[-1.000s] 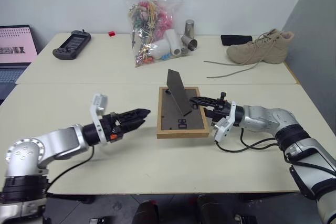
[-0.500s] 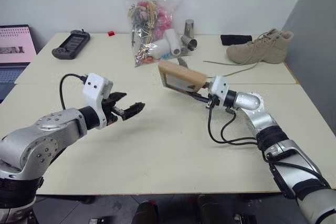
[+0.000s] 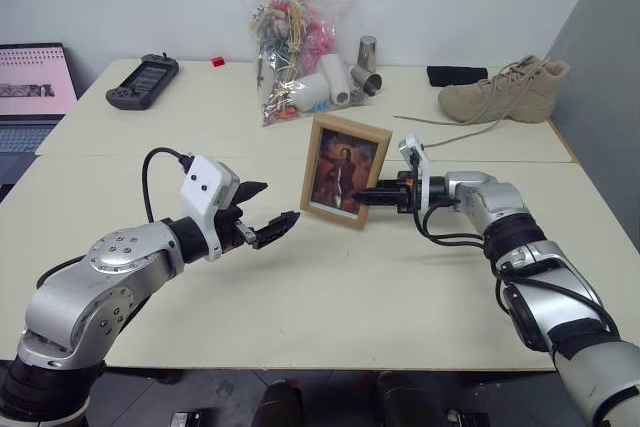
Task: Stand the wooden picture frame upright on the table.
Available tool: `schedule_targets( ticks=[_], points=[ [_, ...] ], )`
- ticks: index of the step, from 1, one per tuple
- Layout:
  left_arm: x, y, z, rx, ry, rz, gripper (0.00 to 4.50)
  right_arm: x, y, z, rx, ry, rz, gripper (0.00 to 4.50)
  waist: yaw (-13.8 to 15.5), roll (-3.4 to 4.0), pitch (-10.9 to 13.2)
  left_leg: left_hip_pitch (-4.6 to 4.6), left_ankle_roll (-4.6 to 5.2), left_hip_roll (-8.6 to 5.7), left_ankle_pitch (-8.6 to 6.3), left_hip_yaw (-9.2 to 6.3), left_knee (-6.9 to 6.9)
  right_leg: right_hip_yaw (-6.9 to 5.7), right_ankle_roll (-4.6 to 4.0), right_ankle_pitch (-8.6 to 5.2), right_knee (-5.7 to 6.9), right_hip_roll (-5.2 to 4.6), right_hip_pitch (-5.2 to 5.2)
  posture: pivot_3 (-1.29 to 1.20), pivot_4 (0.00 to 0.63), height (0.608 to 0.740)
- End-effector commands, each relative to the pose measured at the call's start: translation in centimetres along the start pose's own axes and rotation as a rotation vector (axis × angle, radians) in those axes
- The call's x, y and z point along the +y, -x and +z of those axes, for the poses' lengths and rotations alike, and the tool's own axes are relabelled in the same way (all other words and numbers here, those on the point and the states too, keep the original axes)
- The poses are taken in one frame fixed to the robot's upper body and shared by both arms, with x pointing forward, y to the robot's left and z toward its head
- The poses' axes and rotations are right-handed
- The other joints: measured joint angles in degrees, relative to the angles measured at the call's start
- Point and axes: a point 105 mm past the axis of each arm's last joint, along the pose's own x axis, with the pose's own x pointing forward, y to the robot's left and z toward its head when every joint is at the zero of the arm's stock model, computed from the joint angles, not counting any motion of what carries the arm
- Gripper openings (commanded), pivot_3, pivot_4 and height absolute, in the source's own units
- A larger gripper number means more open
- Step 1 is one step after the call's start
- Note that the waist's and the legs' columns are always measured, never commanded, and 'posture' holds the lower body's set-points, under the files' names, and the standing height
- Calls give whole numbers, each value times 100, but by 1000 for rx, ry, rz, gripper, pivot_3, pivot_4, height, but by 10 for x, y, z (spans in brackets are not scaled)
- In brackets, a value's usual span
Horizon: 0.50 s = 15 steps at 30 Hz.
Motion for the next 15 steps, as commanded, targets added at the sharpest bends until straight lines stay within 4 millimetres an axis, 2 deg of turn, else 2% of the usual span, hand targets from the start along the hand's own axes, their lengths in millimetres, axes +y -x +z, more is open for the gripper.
schedule_targets(
  ticks=[1,6,8,10,15],
  points=[
    [5,1,5,-29,-14,23,4500,0,-3,17,-44,53,7,1311,-6,0,0,1,0,0,0,0,0,1,0,0,0,0,0,0,150,740],
    [4,0,2,-23,-10,18,4500,-5,-6,8,-55,36,-30,1311,-11,0,0,2,0,1,0,0,0,0,0,0,1,0,1,0,150,740],
    [4,1,1,-15,-9,17,4500,-5,-6,5,-52,33,-31,2023,-11,0,0,2,0,1,0,-1,0,-1,0,0,2,0,1,0,150,740],
    [4,1,-1,-8,-16,15,4500,-5,-6,4,-50,30,-25,2276,-10,0,0,2,0,1,0,-1,0,0,0,0,3,0,1,0,150,740],
    [7,-1,-2,1,-33,15,4500,-5,-4,1,-44,23,-24,3406,-7,0,0,2,0,1,0,0,0,-1,0,0,2,0,1,0,150,740]
  ],
)
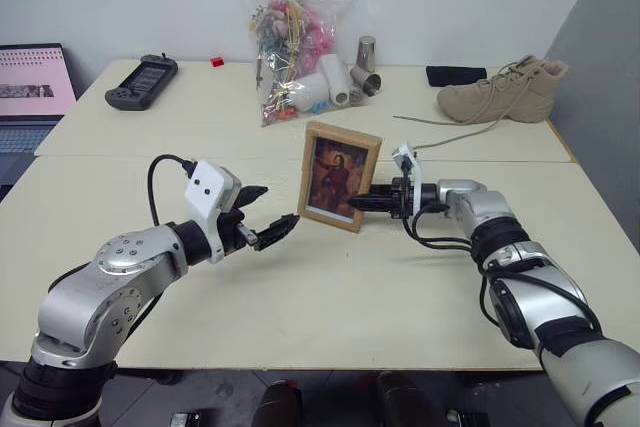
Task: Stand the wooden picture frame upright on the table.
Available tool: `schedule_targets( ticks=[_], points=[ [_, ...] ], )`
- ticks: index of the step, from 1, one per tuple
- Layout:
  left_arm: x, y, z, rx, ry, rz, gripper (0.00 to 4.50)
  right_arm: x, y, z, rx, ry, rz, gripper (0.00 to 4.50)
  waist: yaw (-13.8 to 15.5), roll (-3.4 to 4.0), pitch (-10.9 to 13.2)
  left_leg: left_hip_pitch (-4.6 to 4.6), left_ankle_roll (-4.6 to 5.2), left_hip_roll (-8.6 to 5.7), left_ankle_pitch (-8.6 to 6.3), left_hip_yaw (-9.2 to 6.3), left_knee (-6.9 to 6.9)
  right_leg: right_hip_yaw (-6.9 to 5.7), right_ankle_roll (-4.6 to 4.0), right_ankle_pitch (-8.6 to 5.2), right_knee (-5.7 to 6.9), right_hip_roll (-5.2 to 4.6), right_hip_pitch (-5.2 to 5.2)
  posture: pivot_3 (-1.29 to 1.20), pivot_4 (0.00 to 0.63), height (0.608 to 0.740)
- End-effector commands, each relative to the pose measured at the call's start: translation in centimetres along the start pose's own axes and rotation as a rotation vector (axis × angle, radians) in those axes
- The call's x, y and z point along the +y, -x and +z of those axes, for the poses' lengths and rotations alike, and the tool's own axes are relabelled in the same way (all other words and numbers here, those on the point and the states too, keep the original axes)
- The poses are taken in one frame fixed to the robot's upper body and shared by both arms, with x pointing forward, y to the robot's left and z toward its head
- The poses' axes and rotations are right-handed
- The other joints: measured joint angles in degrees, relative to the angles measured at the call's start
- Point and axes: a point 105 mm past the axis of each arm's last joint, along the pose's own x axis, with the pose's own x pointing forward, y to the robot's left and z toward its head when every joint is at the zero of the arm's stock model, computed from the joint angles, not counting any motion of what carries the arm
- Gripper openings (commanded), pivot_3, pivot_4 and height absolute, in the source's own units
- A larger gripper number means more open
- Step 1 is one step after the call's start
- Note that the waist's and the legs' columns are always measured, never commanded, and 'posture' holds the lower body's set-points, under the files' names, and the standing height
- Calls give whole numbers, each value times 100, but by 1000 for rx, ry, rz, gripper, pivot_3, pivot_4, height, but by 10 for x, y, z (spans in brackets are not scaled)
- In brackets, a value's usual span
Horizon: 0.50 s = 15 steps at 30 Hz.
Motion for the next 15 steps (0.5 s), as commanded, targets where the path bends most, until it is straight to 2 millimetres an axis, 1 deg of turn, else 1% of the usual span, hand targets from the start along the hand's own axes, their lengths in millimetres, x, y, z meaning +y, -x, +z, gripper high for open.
schedule_targets(
  ticks=[1,4,5,6,9,10,11,13,15],
  points=[
    [3,0,9,-27,-35,5,4500,2,4,8,-28,22,10,3592,-1,0,0,0,0,0,0,0,0,0,0,0,0,0,0,0,150,740],
    [4,0,9,-28,-39,4,4500,0,10,1,-7,24,2,4345,-1,0,0,0,0,0,0,0,0,0,0,0,0,0,0,0,150,740],
    [7,0,10,-28,-42,6,4500,0,20,-6,22,16,3,4449,1,0,0,0,0,0,0,-1,0,-1,0,0,0,0,0,0,150,740],
    [8,0,10,-27,-44,6,4500,0,28,-12,44,10,6,4449,12,0,0,0,0,0,0,-1,-1,-1,0,0,-1,0,0,0,150,740],
    [12,2,8,-19,-48,10,4500,-5,66,-27,111,33,-62,4449,80,0,0,-4,0,-6,0,-1,0,-2,0,0,-5,-4,2,0,150,740],
    [14,3,7,-12,-47,13,4500,-6,78,-26,120,60,-95,4449,101,0,0,-6,0,-8,0,-2,2,-2,0,0,-8,-6,3,0,150,740],
    [15,4,5,-7,-46,15,4500,-5,84,-26,124,79,-115,4449,112,1,0,-8,0,-9,0,-1,2,-2,0,0,-10,-8,3,0,150,740],
    [18,6,4,8,-37,11,4500,10,94,-14,102,103,-112,4449,110,1,0,-6,0,-7,-1,0,1,-1,1,0,-11,-7,3,0,150,740],
    [23,8,5,13,-26,17,4500,28,98,-5,87,130,-94,4449,53,1,0,-4,0,-2,-1,-2,-1,-1,1,-1,-7,-1,1,0,150,740]
  ],
)
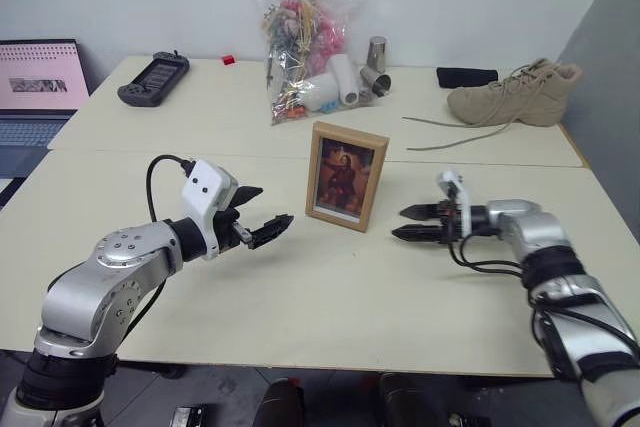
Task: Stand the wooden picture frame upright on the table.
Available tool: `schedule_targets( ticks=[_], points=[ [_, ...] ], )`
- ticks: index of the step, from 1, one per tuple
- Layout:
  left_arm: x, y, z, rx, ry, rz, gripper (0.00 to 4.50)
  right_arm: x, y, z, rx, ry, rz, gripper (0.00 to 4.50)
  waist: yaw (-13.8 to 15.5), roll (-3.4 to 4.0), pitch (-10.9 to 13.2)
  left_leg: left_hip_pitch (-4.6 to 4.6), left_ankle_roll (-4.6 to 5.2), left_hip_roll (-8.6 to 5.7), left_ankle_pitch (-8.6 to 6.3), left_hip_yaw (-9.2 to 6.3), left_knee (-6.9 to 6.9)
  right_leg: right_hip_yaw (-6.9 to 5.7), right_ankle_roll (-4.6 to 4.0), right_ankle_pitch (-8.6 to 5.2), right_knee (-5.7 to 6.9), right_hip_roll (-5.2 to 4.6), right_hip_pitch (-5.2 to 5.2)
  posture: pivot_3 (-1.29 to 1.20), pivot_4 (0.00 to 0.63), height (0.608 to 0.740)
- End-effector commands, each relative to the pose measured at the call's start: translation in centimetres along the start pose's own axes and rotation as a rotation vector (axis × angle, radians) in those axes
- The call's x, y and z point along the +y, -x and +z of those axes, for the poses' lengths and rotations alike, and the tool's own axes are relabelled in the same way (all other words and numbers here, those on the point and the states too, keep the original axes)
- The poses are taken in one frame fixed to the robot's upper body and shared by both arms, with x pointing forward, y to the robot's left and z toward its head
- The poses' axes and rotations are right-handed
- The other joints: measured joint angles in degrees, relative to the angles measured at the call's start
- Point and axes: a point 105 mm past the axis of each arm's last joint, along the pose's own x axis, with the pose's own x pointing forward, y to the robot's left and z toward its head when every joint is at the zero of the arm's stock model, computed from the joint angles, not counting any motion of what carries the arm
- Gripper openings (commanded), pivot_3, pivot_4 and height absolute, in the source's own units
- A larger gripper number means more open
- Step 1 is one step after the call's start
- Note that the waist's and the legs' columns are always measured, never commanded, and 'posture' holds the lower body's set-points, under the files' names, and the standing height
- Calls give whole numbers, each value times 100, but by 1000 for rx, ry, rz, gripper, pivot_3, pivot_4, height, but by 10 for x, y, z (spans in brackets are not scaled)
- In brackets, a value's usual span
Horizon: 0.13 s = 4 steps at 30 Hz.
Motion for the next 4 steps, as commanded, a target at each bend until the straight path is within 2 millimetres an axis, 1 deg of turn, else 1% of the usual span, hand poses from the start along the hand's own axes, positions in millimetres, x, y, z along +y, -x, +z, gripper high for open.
schedule_targets(
  ticks=[1,3,4],
  points=[
    [15,8,14,-26,-16,31,4500,38,12,40,-91,94,47,4449,-74,1,0,3,0,6,0,0,-2,1,0,0,0,4,0,0,150,740],
    [28,10,18,-30,-3,63,4500,61,15,51,-121,108,64,4449,-100,3,1,6,0,8,0,-2,-3,1,0,0,6,8,0,0,150,740],
    [33,11,19,-30,-4,77,4500,68,15,54,-137,111,59,4449,-100,3,1,8,0,11,0,-6,-4,0,0,0,8,11,-1,0,150,740]
  ],
)
